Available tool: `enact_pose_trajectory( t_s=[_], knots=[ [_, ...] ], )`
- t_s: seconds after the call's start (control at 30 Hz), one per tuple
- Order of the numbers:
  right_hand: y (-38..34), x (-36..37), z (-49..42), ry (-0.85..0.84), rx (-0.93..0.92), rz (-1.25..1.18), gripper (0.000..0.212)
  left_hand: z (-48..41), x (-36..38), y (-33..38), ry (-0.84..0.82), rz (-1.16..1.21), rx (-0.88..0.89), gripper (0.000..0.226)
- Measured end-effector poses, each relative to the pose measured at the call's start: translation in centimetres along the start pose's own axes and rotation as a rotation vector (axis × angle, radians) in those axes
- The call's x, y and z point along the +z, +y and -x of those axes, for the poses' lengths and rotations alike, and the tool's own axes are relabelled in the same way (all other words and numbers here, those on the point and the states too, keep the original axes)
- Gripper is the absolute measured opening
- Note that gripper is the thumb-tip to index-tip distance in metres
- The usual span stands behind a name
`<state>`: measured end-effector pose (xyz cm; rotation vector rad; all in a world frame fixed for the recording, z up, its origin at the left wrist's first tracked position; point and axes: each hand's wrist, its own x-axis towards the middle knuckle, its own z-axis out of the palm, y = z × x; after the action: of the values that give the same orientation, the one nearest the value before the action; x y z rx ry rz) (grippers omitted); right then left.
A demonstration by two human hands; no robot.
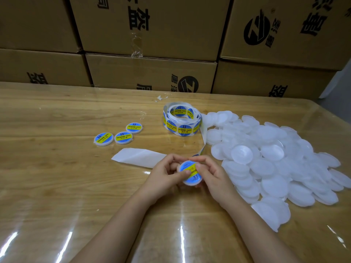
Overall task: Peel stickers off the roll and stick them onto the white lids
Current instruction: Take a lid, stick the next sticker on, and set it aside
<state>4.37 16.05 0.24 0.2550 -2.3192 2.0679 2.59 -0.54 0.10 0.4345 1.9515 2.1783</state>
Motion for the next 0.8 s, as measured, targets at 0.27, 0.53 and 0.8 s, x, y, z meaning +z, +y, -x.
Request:
enact_pose_trajectory(
  t_s=[0.27,0.53,0.8],
  knots=[
    [-0.6,0.1,-0.1,0.069,-0.010,-0.006,0.027,0.2,0.3,0.3,-0.026,-0.076,0.025,0.028],
    [-0.9,0.3,0.0,0.005,-0.012,-0.058,0.023,0.1,0.3,0.7,0.211,-0.009,0.115,0.024],
    [-1.0,0.1,-0.2,0.137,-0.019,-0.156,0.009,0.6,0.6,0.2,0.076,-0.363,0.258,0.057]
  ],
)
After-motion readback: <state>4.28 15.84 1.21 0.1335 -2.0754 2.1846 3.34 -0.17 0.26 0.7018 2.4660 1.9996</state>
